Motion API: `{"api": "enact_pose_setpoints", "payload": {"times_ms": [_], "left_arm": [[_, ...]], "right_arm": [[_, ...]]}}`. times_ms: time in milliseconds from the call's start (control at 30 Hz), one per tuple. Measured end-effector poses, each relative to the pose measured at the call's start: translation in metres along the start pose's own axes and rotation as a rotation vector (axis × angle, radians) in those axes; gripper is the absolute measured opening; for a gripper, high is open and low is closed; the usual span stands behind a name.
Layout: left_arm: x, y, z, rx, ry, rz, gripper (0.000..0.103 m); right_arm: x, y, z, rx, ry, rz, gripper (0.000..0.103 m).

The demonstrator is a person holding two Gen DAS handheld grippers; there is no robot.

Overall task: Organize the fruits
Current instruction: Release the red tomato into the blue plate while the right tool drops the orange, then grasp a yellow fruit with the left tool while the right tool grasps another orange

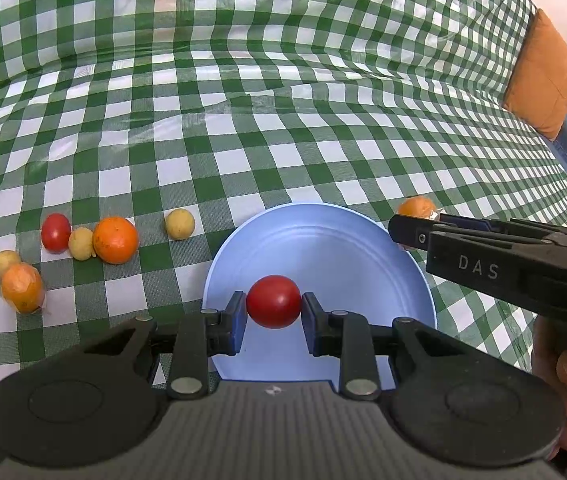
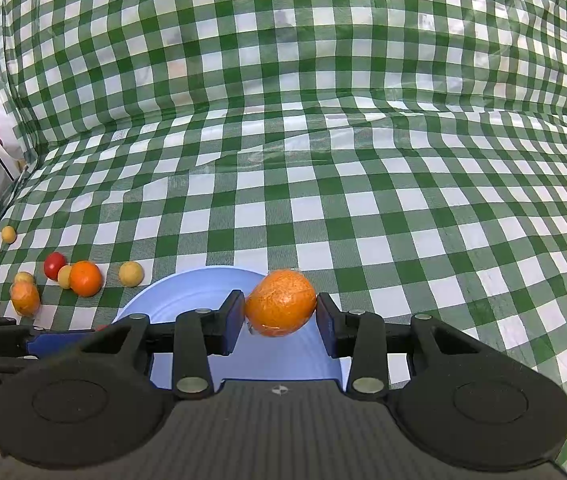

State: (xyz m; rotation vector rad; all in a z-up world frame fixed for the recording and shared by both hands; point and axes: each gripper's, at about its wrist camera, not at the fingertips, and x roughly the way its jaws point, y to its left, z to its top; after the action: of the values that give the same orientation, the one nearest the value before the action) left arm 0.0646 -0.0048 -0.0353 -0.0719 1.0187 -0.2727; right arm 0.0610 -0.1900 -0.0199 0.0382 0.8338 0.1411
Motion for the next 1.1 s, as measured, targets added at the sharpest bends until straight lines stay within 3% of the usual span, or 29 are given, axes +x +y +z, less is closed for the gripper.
{"api": "enact_pose_setpoints", "payload": {"times_ms": [900,933,1000,1100], "left_arm": [[-0.0019,-0.0033,-0.0007,0.014,0.002,-0.020,0.032],[-0.0019,-0.0042,-0.0007,0.018,0.007,-0.029,0.036],[-0.0017,-0.0047,-0.0002,0.027,0.007,-0.047,0.049],[-0.0040,-0.0062,0.0000,0.034,-0.014,-0.040,0.050]], "right_arm": [[0.0020,0.0008,-0.0005,-0.001,0.000,-0.013,0.041],[0.0018,0.0009,-0.0005,-0.001,-0.003,-0.018,0.041],[0.0009,-0.0001,-0.0003,0.009,-0.013,-0.025,0.051],[-0.0011,-0.0022,0.0004,0.033,-0.036,-0.029,0.058]]}}
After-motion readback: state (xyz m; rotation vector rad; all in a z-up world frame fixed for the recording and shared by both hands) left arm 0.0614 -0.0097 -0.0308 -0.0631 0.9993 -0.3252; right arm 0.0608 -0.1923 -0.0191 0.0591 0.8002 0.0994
